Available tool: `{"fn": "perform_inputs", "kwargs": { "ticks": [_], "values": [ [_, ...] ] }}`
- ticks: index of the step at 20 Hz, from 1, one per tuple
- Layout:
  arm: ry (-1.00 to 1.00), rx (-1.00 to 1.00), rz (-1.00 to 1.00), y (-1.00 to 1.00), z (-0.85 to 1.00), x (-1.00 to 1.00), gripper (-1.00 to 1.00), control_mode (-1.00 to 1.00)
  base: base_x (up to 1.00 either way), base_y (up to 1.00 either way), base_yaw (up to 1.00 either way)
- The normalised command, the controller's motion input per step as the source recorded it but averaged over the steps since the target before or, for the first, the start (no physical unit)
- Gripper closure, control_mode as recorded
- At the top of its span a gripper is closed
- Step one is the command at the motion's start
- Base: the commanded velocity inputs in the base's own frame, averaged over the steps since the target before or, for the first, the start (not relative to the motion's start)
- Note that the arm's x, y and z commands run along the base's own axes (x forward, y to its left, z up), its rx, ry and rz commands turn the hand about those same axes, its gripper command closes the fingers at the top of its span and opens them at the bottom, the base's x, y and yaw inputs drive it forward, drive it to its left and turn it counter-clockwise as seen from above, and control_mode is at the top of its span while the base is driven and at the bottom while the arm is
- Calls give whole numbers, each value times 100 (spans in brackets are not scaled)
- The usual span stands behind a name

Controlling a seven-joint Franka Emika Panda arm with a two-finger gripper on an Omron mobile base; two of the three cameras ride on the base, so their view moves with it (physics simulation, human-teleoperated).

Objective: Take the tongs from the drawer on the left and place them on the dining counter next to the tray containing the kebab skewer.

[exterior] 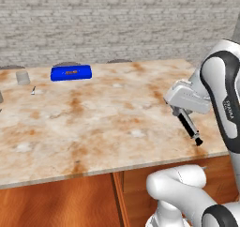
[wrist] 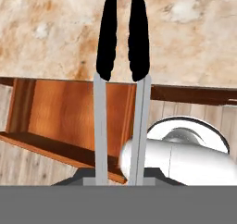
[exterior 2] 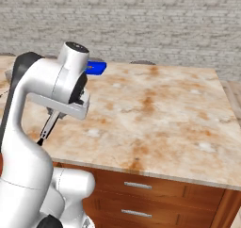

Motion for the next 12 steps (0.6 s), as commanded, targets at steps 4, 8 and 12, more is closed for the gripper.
{"fn": "perform_inputs", "kwargs": {
  "ticks": [4,8,12],
  "values": [
    [0,-21,-9,-57,0,0,100,-100,0,0,0],
    [0,-18,-11,-44,-2,0,100,-100,0,0,0],
    [0,-15,-10,-36,-2,-6,100,-100,0,0,0]
  ]
}}
